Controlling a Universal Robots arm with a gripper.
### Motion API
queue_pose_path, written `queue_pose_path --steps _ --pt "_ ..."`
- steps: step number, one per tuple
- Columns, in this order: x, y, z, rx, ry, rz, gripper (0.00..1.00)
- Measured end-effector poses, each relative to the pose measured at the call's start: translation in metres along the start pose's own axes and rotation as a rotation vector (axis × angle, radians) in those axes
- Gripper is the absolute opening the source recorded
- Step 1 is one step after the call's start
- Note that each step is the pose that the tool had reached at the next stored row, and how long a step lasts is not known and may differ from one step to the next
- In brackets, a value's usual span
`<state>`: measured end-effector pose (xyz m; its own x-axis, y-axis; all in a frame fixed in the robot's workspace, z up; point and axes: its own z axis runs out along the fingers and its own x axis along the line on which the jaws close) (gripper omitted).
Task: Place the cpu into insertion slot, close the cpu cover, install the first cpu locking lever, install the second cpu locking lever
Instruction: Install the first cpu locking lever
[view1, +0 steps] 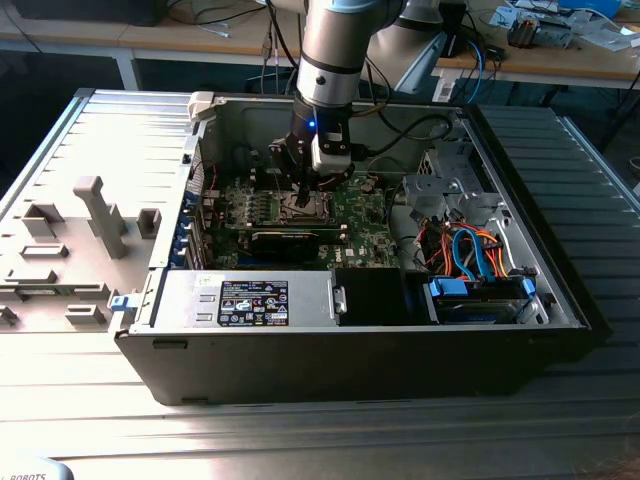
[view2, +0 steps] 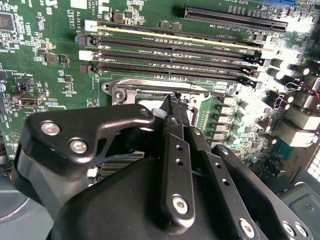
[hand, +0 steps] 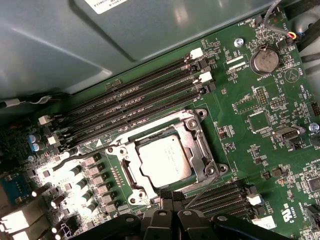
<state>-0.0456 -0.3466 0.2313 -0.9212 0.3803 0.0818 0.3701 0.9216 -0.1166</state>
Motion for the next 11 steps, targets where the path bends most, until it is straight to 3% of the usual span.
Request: queue_pose_path --steps 11 --pt "0.0 0.0 0.0 0.0004 -0.0006 -0.005 0.11"
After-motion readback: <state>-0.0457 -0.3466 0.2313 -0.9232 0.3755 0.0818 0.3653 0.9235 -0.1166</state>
